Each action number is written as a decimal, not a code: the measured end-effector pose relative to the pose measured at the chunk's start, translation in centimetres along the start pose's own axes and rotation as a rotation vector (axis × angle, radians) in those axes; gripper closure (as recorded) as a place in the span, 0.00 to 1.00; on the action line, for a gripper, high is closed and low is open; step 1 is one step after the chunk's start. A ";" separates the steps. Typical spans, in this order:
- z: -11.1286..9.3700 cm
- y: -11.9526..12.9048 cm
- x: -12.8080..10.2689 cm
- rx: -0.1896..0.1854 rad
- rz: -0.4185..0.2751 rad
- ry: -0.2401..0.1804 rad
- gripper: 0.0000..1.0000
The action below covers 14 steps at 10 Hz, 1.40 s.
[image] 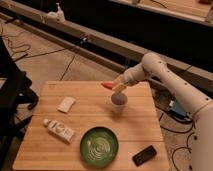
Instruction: Place the pepper on the white sponge
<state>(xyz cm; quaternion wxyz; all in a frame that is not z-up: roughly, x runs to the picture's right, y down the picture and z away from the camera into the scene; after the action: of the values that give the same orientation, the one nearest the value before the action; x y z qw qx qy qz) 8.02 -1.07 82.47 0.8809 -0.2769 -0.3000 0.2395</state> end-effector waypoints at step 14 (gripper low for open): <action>4.9 0.0 -7.0 -0.067 -0.207 0.056 1.00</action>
<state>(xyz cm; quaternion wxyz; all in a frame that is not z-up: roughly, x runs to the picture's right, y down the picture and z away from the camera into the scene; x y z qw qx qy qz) -0.15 -3.52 82.98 0.8992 -0.2803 -0.3101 0.1293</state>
